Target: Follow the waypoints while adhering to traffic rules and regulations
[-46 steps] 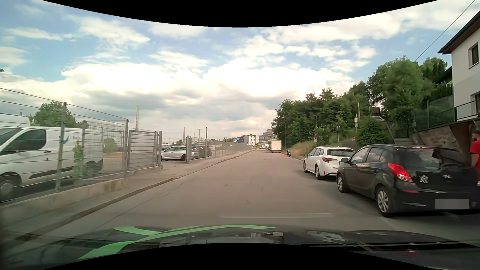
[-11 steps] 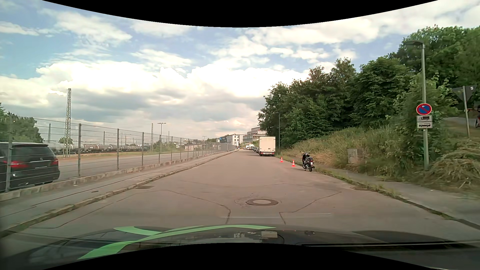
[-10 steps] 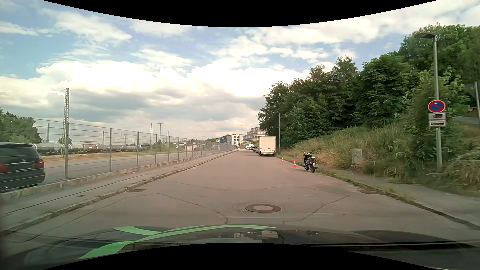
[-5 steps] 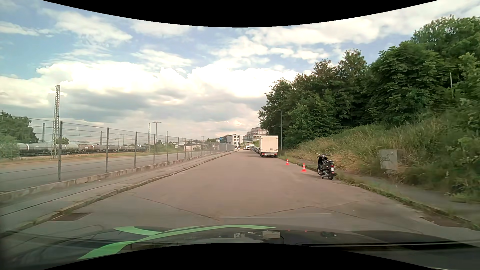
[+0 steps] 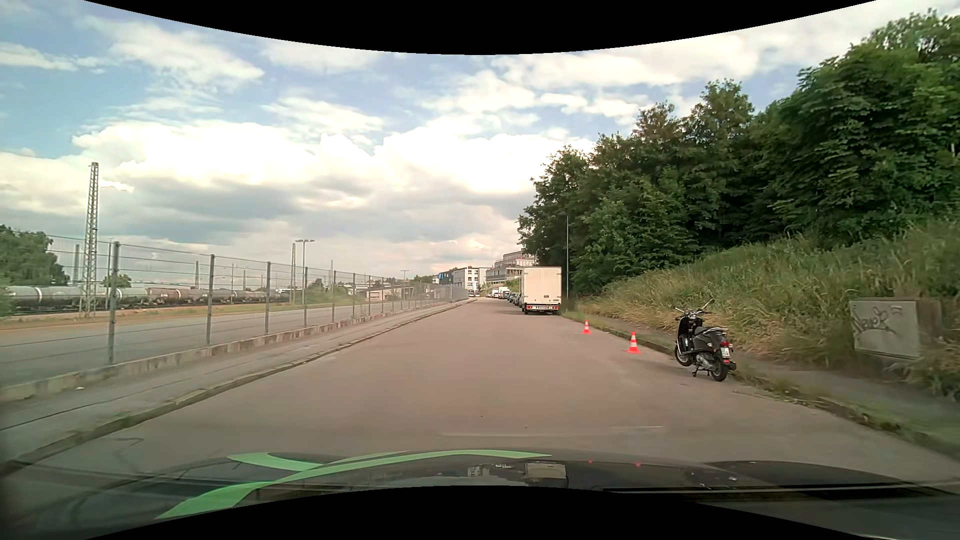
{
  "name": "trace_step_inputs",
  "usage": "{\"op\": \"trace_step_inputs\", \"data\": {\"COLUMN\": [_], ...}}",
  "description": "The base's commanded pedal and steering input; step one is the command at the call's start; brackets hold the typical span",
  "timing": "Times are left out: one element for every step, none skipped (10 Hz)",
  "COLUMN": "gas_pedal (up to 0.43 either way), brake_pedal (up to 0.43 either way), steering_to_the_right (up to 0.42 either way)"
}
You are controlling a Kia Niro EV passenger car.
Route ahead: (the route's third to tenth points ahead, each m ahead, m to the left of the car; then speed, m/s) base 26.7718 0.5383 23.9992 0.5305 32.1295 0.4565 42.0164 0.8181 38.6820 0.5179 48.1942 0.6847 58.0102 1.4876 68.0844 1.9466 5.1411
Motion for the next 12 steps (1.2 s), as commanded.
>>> {"op": "trace_step_inputs", "data": {"gas_pedal": [0.039, 0.039, 0.039, 0.039, 0.039, 0.039, 0.047, 0.047, 0.047, 0.047, 0.047, 0.047], "brake_pedal": [0.000, 0.000, 0.000, 0.000, 0.000, 0.000, 0.000, 0.000, 0.000, 0.000, 0.000, 0.000], "steering_to_the_right": [-0.004, -0.003, -0.004, -0.006, -0.010, -0.010, -0.009, -0.006, -0.004, -0.004, -0.004, -0.004]}}
